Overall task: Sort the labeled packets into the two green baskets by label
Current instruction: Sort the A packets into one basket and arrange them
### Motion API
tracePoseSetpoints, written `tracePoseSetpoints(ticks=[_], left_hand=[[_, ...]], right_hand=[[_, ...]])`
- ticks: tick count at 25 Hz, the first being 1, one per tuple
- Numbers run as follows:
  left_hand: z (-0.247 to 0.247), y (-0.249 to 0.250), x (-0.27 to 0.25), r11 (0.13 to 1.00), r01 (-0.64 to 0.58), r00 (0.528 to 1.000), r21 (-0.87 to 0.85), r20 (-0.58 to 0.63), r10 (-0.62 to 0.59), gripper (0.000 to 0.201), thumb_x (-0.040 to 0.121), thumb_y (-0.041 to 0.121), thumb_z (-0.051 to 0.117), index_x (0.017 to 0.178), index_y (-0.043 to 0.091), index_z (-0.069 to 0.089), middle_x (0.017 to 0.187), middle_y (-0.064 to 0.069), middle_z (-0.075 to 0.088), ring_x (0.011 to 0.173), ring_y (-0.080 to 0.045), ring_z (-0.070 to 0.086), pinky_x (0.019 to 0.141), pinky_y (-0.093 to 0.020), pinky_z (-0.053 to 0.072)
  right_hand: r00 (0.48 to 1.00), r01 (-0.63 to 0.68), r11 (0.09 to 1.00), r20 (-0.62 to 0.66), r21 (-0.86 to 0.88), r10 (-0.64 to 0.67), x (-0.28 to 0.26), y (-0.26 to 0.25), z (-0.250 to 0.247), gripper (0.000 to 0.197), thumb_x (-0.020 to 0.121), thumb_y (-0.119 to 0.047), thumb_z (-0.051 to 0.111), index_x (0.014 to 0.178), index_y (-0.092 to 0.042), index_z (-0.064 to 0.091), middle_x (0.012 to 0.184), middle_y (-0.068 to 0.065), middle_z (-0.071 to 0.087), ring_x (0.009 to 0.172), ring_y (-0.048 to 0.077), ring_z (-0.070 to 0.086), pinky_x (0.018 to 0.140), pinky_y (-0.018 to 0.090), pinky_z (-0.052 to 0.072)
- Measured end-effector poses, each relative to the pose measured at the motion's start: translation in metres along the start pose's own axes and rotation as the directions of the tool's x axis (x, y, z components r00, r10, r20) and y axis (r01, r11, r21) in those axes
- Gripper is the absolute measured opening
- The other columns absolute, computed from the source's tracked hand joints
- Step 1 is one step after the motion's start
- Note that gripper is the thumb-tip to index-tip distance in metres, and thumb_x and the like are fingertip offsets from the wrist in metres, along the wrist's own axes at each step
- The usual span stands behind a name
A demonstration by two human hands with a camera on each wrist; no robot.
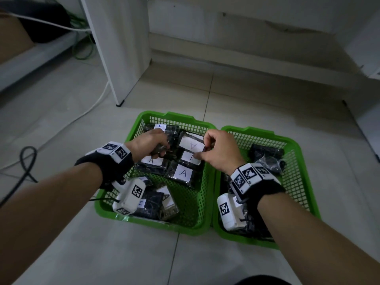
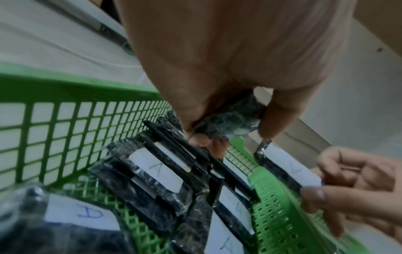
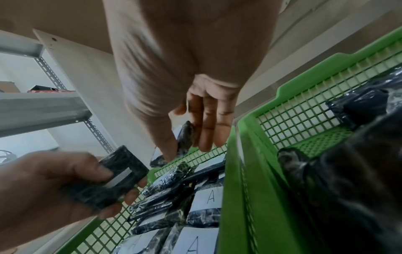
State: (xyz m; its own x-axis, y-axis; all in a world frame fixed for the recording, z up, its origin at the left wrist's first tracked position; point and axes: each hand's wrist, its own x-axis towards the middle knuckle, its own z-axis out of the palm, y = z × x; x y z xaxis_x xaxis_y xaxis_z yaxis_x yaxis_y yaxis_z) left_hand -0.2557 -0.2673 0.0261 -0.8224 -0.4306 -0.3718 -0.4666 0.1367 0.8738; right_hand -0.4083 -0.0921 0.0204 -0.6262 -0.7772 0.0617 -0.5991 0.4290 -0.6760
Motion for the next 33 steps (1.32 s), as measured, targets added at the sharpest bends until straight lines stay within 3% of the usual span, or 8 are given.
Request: tracePoseSetpoints(ticks=[4,10,13,17,22,26,29,33], left_hand=[[-0.01,-0.014,0.002,0.89,-0.159,0.963,0.428,-0.134,0.236,0.031,0.085,0.018,0.073,0.104,0.019,0.048,0.091,0.003,0.061,0.074,-0.014,0.057,0.063,-0.027,0.046],[-0.011,-0.01,0.006,0.965,-0.087,0.984,0.246,-0.129,0.122,0.024,0.091,0.02,0.065,0.115,0.018,0.058,0.099,-0.003,0.068,0.082,-0.021,0.068,0.066,-0.029,0.054],[-0.001,0.005,0.011,0.979,-0.099,0.994,-0.178,-0.067,0.089,0.03,0.088,0.02,0.07,0.116,0.012,0.062,0.102,-0.008,0.074,0.09,-0.021,0.072,0.072,-0.031,0.057],[0.009,0.023,0.017,0.933,-0.128,0.992,-0.337,-0.048,0.119,0.032,0.084,0.012,0.072,0.114,0.005,0.062,0.096,-0.013,0.075,0.078,-0.021,0.07,0.071,-0.033,0.056],[0.007,0.018,0.023,0.891,-0.098,0.995,-0.444,-0.043,0.087,0.038,0.081,0.009,0.074,0.116,0.003,0.061,0.108,-0.015,0.073,0.095,-0.031,0.072,0.079,-0.035,0.06],[0.001,0.005,0.023,0.94,-0.054,0.998,-0.337,-0.04,0.043,0.026,0.091,0.01,0.065,0.115,0.002,0.061,0.102,-0.016,0.073,0.082,-0.026,0.071,0.069,-0.032,0.059],[-0.005,-0.009,0.025,0.985,-0.07,0.991,-0.157,-0.12,0.051,0.026,0.092,0.028,0.063,0.103,0.005,0.062,0.077,-0.006,0.064,0.059,-0.014,0.054,0.053,-0.028,0.044],[-0.011,-0.019,0.024,0.992,-0.078,0.99,-0.102,-0.126,0.065,0.044,0.082,0.048,0.052,0.098,0.008,0.057,0.073,-0.002,0.057,0.057,-0.014,0.047,0.053,-0.031,0.036]], right_hand=[[0.995,-0.096,0.995,0.011,-0.007,0.096,0.006,0.006,-0.008,0.042,0.069,-0.019,0.09,0.103,-0.025,0.065,0.092,-0.01,0.064,0.081,0.009,0.064,0.062,0.025,0.053],[0.951,-0.308,0.812,0.135,0.496,0.279,0.029,-0.008,-0.025,0.026,0.085,0.003,0.071,0.107,-0.012,0.073,0.113,0.008,0.069,0.096,0.028,0.073,0.071,0.037,0.064],[0.944,-0.301,0.805,0.281,0.511,0.174,0.038,-0.017,-0.023,0.045,0.078,0.005,0.077,0.118,-0.013,0.067,0.107,0.012,0.074,0.093,0.03,0.075,0.07,0.036,0.062],[0.967,-0.252,0.781,0.111,0.571,0.231,0.045,-0.018,-0.011,0.048,0.068,-0.005,0.09,0.109,-0.014,0.067,0.096,0.007,0.078,0.092,0.022,0.076,0.088,0.042,0.06],[0.98,-0.193,0.913,0.112,0.359,0.163,0.04,-0.015,-0.006,0.04,0.063,-0.03,0.092,0.097,-0.013,0.08,0.091,-0.002,0.079,0.084,0.016,0.076,0.084,0.039,0.062],[0.987,-0.094,0.995,0.133,0.044,0.087,0.053,-0.021,0.0,0.025,0.069,-0.016,0.09,0.091,-0.013,0.079,0.088,-0.002,0.076,0.076,0.01,0.072,0.071,0.024,0.061],[0.974,0.096,0.899,0.225,-0.428,0.003,0.058,-0.032,0.021,0.011,0.079,-0.012,0.083,0.08,-0.011,0.072,0.08,-0.001,0.069,0.071,0.013,0.064,0.068,0.024,0.053],[0.958,0.184,0.806,0.288,-0.563,-0.018,0.067,-0.032,0.044,0.036,0.088,0.005,0.065,0.063,-0.012,0.046,0.063,0.001,0.045,0.055,0.016,0.043,0.061,0.028,0.042]])
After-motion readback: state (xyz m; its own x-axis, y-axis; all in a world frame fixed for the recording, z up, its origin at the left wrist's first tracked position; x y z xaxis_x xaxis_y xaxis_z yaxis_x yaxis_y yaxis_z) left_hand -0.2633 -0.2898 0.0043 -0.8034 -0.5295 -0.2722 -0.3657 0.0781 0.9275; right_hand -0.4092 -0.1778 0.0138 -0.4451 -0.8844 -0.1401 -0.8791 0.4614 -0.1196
